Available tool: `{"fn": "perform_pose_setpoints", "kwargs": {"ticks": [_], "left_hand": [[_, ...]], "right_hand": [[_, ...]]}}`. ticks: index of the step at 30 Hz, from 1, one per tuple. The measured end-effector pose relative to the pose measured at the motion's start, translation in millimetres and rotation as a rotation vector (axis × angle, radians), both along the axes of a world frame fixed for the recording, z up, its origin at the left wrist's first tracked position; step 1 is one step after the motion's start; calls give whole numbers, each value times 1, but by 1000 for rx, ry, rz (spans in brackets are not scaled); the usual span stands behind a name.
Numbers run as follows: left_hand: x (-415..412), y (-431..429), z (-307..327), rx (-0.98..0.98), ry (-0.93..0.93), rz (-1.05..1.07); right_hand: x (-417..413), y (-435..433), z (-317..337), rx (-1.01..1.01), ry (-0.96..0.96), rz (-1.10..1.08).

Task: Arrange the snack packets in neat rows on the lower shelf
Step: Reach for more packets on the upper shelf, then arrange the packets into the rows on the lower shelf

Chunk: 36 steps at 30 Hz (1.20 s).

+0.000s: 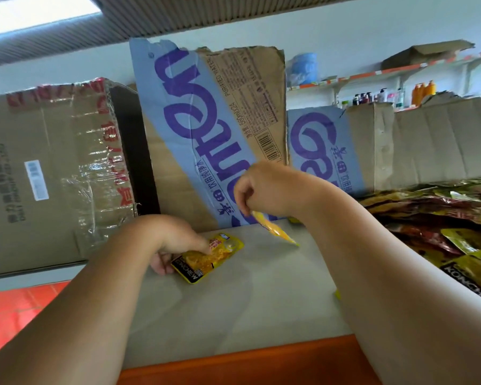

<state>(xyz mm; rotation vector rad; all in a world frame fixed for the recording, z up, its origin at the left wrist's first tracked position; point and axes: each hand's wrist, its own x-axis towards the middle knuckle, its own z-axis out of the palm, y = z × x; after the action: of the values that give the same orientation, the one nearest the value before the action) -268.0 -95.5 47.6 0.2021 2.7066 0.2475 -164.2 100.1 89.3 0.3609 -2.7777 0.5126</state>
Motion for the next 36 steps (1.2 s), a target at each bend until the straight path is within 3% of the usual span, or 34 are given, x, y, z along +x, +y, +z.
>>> {"fn": "perform_pose_setpoints", "kwargs": {"ticks": [3,6,9,13,20,28,36], "left_hand": [[7,6,6,-102,130,-14],[13,10,10,-142,199,-17],[13,10,9,-129,183,-3],[13,7,8,-104,189,-134],[23,15,6,0,225,-267],[24,13,9,-29,292,-325],[32,16,9,-34,312,-355]], "right_hand": [[7,-8,-5,88,-385,59],[7,-7,-5,22,-347,-24],[7,4,-4,313,-367,-222],[11,-1,-4,474,-551,-312],[1,-14,-16,405,-423,-77],[9,-11,-10,555,-543,-199],[11,-14,-11,477,-526,-182]]}}
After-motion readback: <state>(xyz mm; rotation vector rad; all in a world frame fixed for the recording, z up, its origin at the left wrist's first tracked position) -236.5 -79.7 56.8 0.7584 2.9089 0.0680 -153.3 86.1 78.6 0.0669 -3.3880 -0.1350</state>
